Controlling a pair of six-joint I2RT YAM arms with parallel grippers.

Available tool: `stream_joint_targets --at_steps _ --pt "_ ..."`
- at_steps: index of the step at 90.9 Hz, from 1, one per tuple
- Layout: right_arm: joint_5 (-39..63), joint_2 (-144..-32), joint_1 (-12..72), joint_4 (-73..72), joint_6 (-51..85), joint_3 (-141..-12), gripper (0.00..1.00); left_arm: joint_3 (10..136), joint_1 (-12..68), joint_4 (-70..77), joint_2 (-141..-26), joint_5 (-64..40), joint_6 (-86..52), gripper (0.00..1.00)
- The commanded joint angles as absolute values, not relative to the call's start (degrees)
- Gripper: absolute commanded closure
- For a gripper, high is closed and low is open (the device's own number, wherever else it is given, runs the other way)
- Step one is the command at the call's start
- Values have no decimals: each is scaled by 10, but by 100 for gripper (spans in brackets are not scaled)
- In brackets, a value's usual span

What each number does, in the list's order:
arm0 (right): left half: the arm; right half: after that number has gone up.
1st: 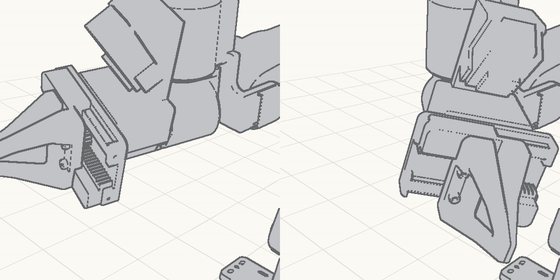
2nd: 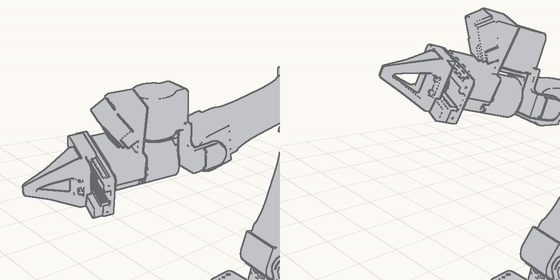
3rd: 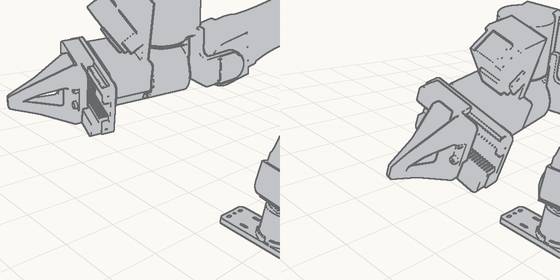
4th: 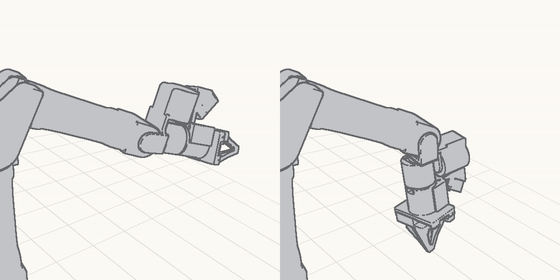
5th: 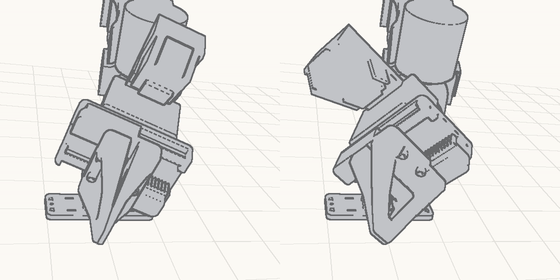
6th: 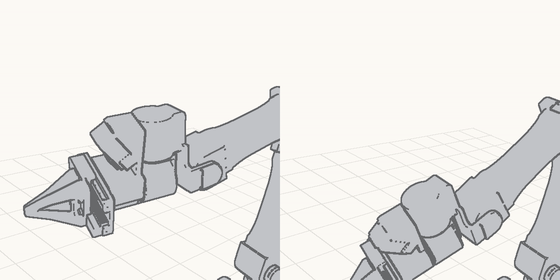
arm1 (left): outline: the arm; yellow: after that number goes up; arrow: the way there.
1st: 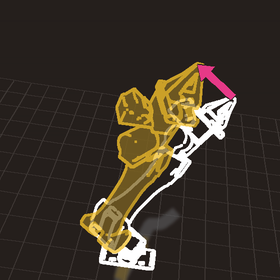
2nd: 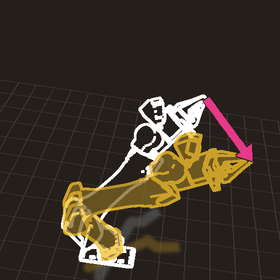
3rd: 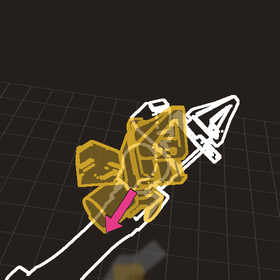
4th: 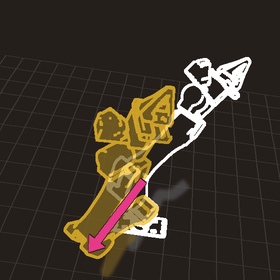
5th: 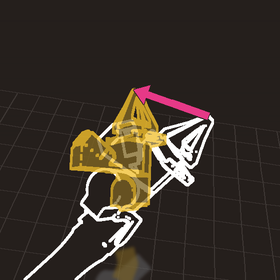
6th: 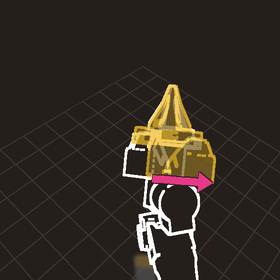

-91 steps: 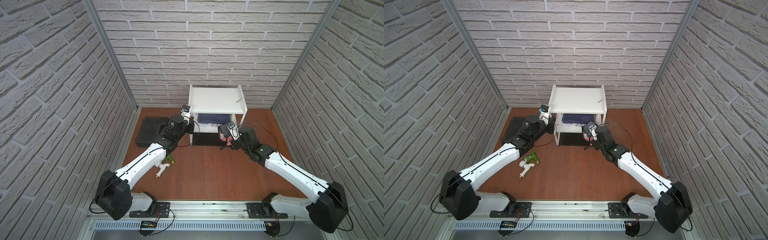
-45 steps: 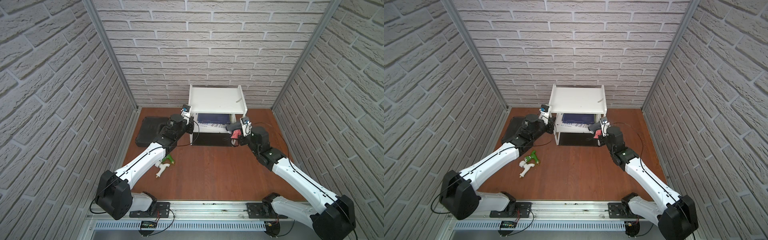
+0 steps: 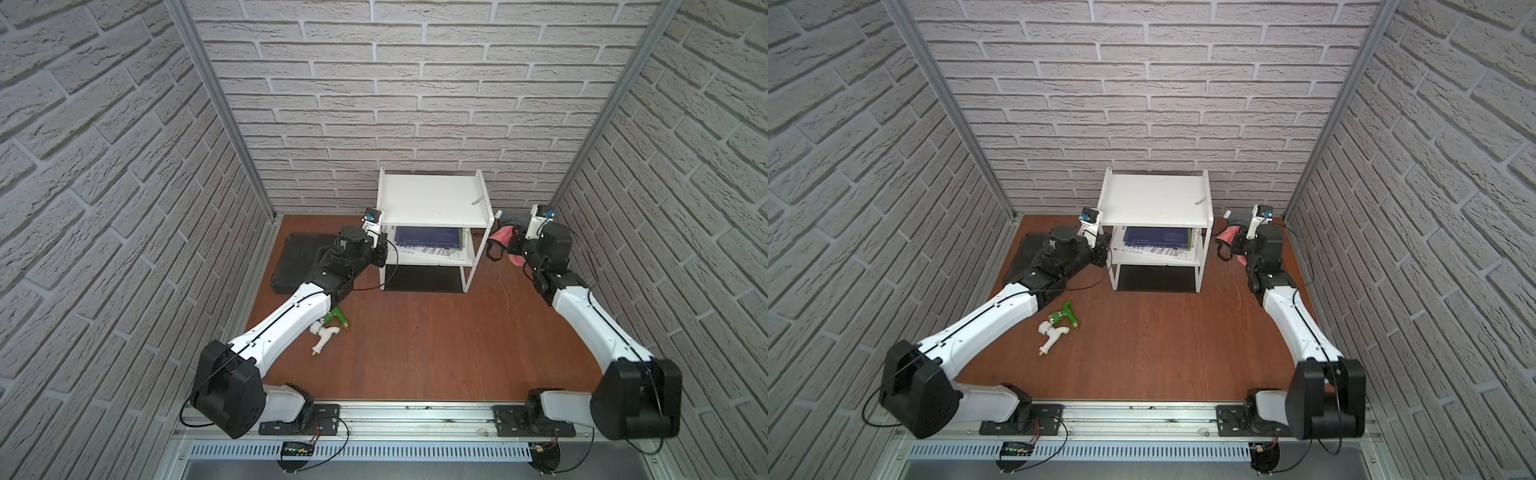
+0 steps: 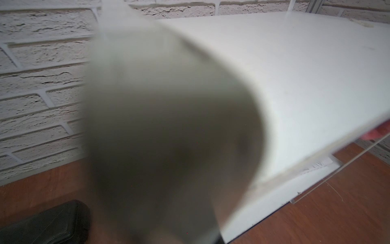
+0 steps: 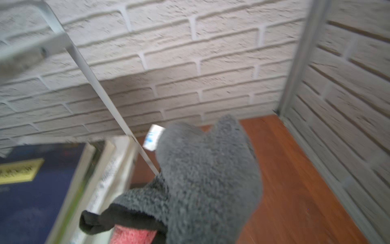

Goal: Wipe the bookshelf clean with a cloth
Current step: Wipe the dust from the shelf.

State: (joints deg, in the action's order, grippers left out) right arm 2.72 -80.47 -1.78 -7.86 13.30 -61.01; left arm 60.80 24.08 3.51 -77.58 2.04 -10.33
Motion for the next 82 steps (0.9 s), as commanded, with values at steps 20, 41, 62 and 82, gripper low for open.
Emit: stream_joint_targets --at_steps 20,41,62,82 --pt "203 -962 7 -167 163 -745 97 628 216 -40 -810 133 -101 100" --pt "167 -913 0 -107 120 -646 97 621 217 -40 -793 123 -114 100" --pt "197 -791 -3 -28 100 -556 97 606 233 -23 -784 143 -135 100" --pt "22 -600 -2 25 138 -435 97 595 236 -10 -778 148 -138 100"
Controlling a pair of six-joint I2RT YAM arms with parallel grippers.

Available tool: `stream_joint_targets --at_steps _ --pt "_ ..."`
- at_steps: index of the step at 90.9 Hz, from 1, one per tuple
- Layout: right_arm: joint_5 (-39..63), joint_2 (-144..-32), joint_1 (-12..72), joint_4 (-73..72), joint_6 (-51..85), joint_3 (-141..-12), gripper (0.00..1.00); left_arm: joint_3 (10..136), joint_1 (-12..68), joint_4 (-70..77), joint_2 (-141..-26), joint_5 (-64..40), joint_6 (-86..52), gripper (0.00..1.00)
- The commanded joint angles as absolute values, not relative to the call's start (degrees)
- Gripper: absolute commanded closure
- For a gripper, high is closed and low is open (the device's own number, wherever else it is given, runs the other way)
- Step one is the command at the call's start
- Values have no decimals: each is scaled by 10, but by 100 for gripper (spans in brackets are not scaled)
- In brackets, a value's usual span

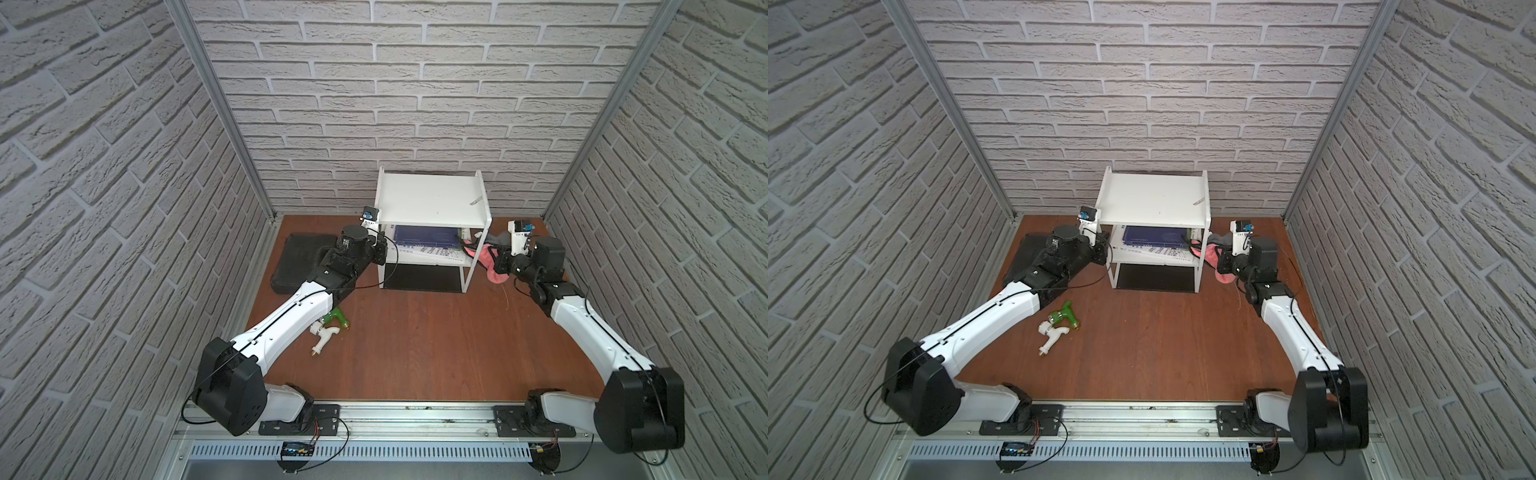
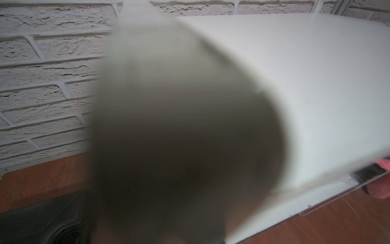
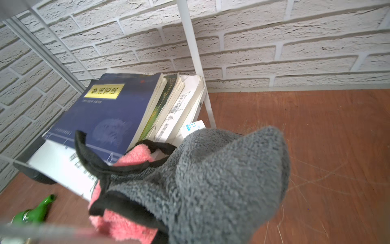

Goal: Wipe the bookshelf clean with a cloth
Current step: Wipe the dust from the shelf.

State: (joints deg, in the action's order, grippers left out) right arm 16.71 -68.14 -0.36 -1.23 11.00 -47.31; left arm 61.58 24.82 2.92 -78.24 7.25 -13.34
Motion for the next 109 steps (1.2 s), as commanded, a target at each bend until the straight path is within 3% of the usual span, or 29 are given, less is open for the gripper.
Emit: stream_joint_targets --at_steps 1,4,8,18,37,59,72,87,109 --pt "0 -590 -2 25 147 -429 97 595 236 -10 -778 148 -138 100" --pt "-66 -544 -2 16 160 -414 97 596 235 -11 -778 143 -137 100" --pt "-77 -493 -2 -18 136 -388 97 597 235 -9 -778 137 -136 100" --pt "123 -407 0 -75 118 -363 98 589 235 13 -775 114 -128 100" --pt "260 -502 28 -201 235 -441 97 587 237 43 -779 92 -99 100" --pt "150 -592 77 -127 156 -356 97 575 234 37 -767 96 -73 100" --pt "170 -511 77 -49 103 -365 97 576 226 22 -761 96 -71 100" --pt "236 -476 86 4 61 -504 97 577 225 14 -757 98 -69 100" --pt "63 -671 147 84 -20 -734 97 583 219 9 -757 82 -89 100"
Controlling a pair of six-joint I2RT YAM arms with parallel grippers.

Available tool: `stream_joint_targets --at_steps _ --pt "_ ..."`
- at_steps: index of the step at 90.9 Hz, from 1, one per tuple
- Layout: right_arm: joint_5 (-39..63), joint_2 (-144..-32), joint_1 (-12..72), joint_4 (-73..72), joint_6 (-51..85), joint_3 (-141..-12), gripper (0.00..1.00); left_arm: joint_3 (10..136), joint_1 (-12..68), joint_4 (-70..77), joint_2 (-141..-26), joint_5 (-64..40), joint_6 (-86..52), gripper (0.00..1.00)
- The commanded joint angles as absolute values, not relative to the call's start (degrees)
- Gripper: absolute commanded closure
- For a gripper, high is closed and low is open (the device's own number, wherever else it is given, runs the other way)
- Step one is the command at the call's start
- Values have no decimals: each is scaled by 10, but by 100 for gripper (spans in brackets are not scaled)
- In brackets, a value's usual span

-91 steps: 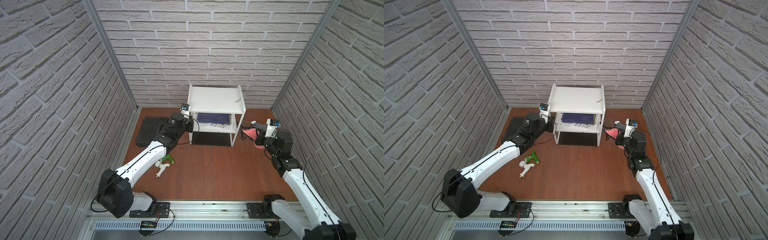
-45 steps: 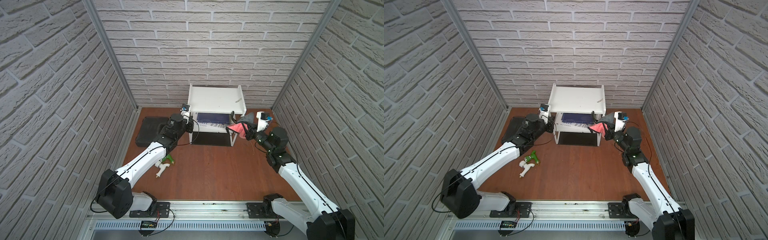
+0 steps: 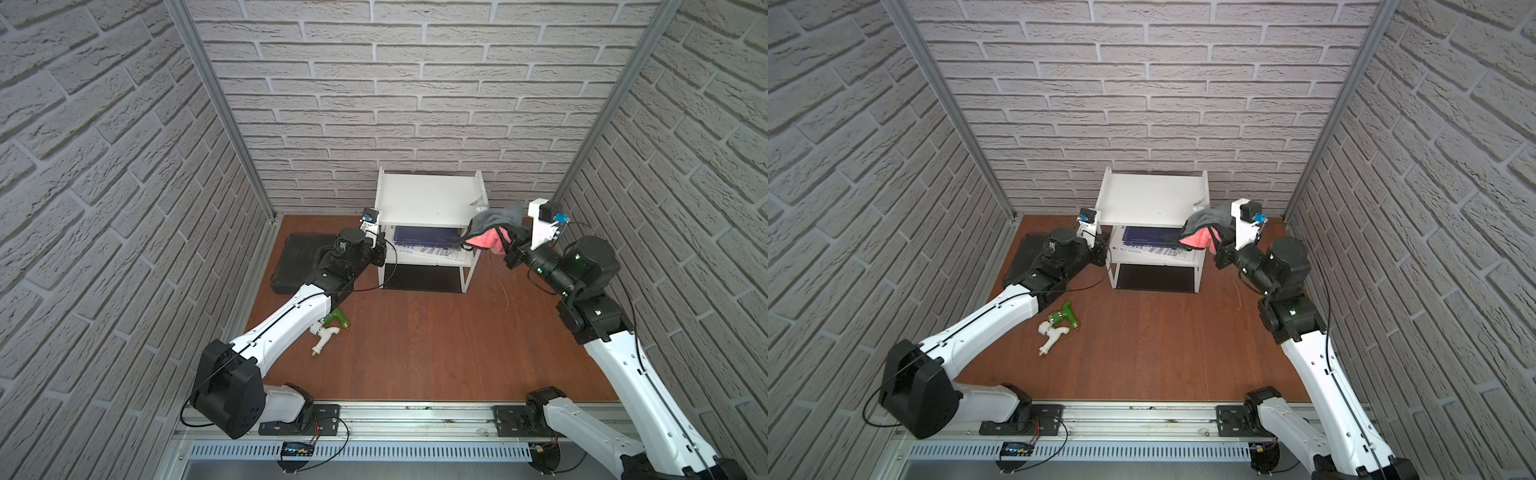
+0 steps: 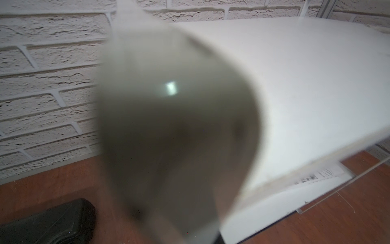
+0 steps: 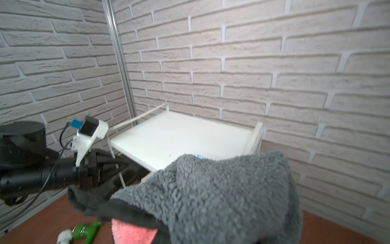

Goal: Wipe the bookshelf clean with a cloth
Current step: Wipe the dust from the shelf.

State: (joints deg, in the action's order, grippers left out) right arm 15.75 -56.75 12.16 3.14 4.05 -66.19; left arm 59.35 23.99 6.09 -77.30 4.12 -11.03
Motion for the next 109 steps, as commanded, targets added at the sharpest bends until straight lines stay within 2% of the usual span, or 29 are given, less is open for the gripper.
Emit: stream_joint_targets --at_steps 1,15,30,36,45,70,76,93,109 --pt "55 -684 148 87 -20 -746 97 582 218 10 -756 82 -90 100" --pt "-10 -848 149 147 -26 -962 97 583 208 11 -750 71 -89 100" --pt "-133 -1026 139 215 -27 -1174 97 586 205 12 -756 64 -88 100" --pt "-137 -1091 124 220 -4 -1237 97 585 204 15 -759 63 -91 100" --pt "-104 -1171 107 301 17 -1355 97 587 204 10 -760 67 -96 100" --pt "-89 -1145 -16 328 53 -1311 97 591 205 2 -767 79 -102 100" --pt "-31 -1138 -28 327 45 -1286 97 596 205 -5 -773 84 -105 100" --pt "262 -1082 -28 196 33 -1172 97 607 204 -17 -788 76 -110 100" --pt "385 -1075 -29 113 54 -1148 97 608 207 -10 -788 66 -115 100"
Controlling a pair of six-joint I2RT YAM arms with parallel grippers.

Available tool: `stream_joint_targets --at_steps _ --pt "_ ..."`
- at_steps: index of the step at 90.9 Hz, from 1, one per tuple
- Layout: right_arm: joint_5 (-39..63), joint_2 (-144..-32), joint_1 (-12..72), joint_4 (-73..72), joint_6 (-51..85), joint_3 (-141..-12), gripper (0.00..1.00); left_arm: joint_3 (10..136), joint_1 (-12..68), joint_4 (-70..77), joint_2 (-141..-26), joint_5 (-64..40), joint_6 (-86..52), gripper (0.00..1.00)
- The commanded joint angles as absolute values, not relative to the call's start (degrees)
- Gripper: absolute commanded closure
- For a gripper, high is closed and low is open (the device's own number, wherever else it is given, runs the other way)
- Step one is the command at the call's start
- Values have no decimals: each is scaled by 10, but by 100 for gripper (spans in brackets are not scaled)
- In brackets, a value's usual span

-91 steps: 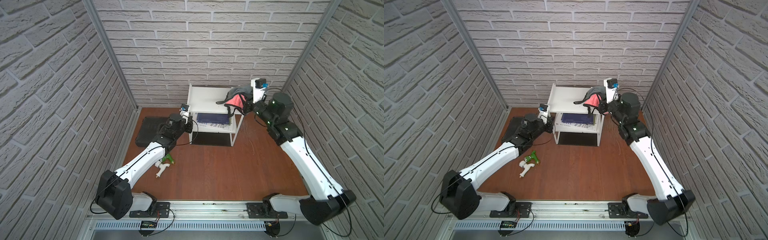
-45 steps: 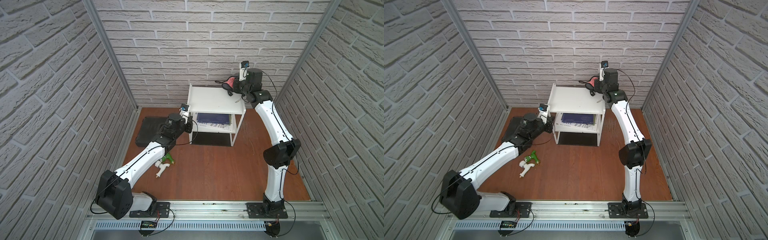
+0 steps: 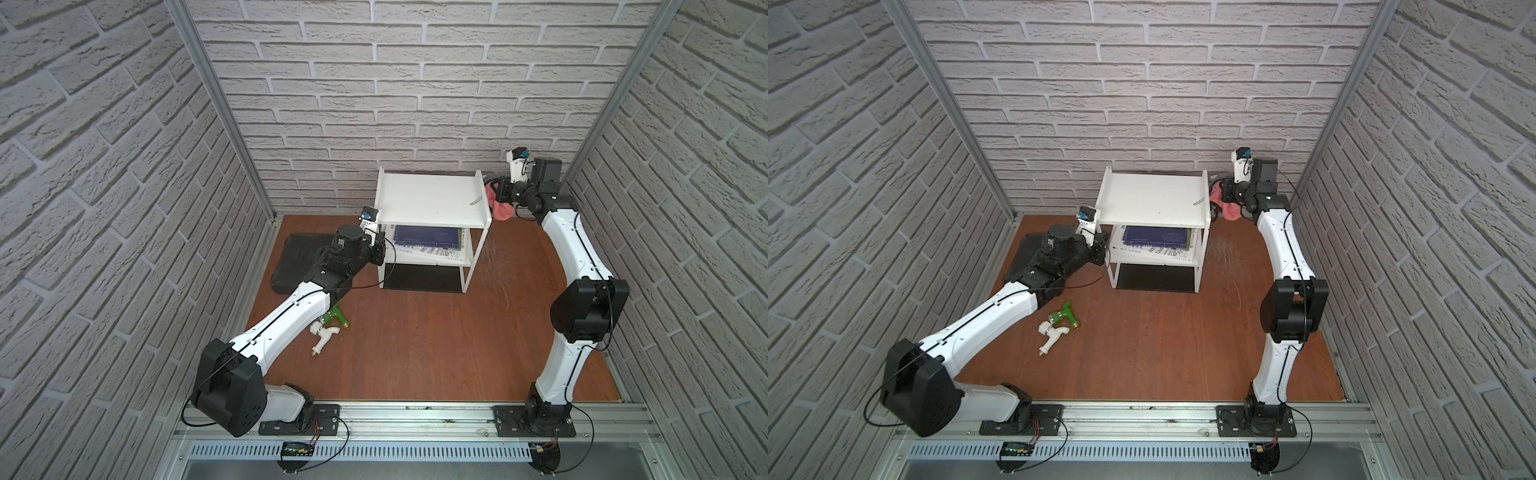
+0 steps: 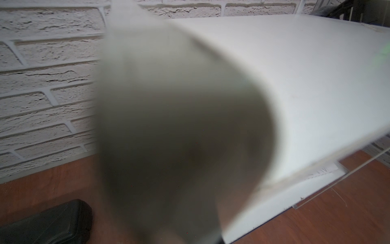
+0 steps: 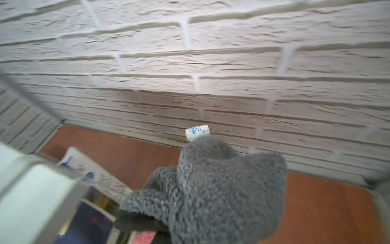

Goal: Wipe the bookshelf clean with a cloth
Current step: Wipe the dust from the shelf.

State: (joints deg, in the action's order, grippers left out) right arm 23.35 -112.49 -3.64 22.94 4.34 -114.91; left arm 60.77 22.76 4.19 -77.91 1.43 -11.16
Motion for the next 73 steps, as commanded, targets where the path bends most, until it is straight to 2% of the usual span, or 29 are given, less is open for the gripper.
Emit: stream_joint_targets --at_steps 1,22,39,46,53,61,67,73 --pt "391 -1075 -29 110 54 -1146 97 607 208 -10 -788 66 -116 100" --pt "419 -995 -29 59 -7 -1018 97 592 210 -6 -772 78 -131 100" --pt "474 -871 -32 47 -77 -863 97 590 213 -9 -763 75 -137 100" --pt "464 -795 -33 15 -90 -774 97 591 217 -14 -761 96 -145 100" --pt "344 -713 -18 24 -69 -724 97 596 219 -22 -762 106 -152 100" --pt "97 -643 56 113 -87 -725 97 609 221 -41 -769 103 -153 100" --pt "26 -613 125 104 -104 -724 97 618 225 -54 -774 112 -152 100" --pt "13 -625 179 114 -104 -759 97 620 227 -56 -774 120 -151 100"
